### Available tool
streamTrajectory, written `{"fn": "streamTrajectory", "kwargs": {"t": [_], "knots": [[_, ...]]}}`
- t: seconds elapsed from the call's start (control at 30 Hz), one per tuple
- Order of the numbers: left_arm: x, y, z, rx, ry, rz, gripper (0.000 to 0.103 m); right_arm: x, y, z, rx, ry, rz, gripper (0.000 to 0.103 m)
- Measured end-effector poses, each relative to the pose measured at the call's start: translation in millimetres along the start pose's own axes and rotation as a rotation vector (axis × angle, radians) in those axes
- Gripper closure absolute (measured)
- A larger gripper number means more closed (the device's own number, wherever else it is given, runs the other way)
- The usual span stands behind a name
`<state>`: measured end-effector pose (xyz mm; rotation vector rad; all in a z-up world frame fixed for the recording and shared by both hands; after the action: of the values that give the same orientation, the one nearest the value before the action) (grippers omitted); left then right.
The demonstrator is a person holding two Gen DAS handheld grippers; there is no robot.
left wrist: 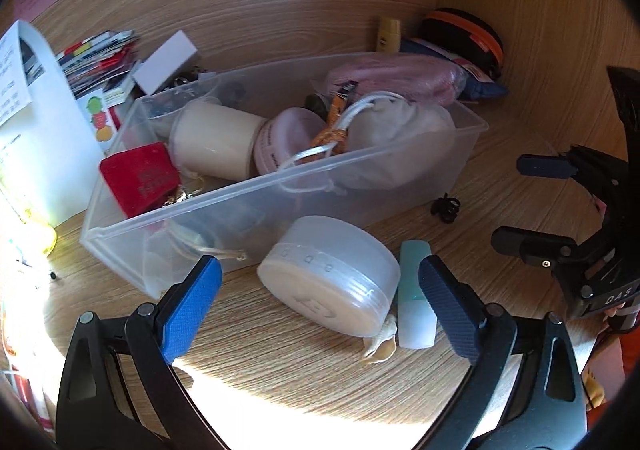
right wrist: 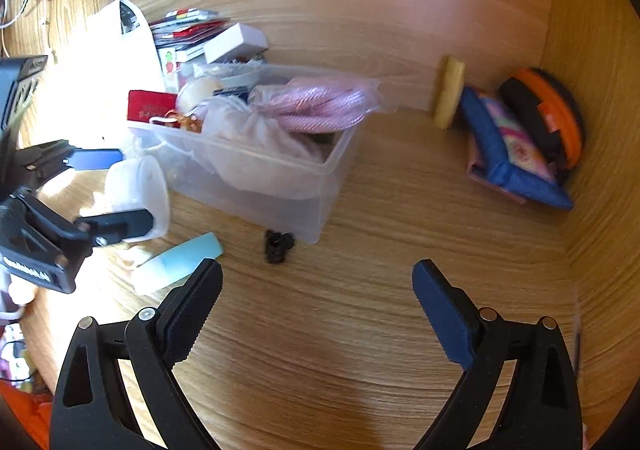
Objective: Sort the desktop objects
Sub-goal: 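Withdraw both tools from the box toward the remaining items, then grasp the white round container with the left tool while the right tool grasps the small black object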
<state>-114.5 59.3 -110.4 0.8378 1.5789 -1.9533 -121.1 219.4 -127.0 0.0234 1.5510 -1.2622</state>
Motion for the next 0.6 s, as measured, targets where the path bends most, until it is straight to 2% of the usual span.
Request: {"fn": "streamTrajectory", "kwargs": {"t": [0.17, 0.23, 0.27, 0.3, 0.43, 0.6], "knots": [[1, 1, -6, 0.066, 0.041, -0.009, 0.012, 11, -3, 0, 0.029, -0.044, 0.019, 0.01], [2, 1, -7, 0.102, 0.035, -0.021, 0.012, 16, -3, 1, 0.043, -0.059, 0.034, 0.02], [3, 0, -7, 0.112, 0.033, -0.02, 0.015, 20, -4, 1, 0.049, -0.069, 0.049, 0.023], [5, 0, -7, 0.119, 0.039, -0.014, 0.017, 23, -4, 1, 0.054, -0.073, 0.059, 0.03], [12, 0, -7, 0.115, 0.093, 0.017, 0.025, 35, -2, 2, 0.075, -0.07, 0.097, 0.053], [15, 1, -5, 0.092, 0.144, 0.028, 0.028, 43, -7, 4, 0.063, -0.047, 0.109, 0.056]]}}
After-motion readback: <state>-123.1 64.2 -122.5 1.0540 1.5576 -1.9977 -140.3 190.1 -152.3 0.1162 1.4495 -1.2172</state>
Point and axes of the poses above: each gripper's, at about its wrist camera, not at the fingertips, and x roughly the way its jaws point, z to its left, y to its underside, the point moved 4 cm from there along x, roughly the way its jaws point, and after that the axes turned 10 degrees about -y, right-handed, at the moved point
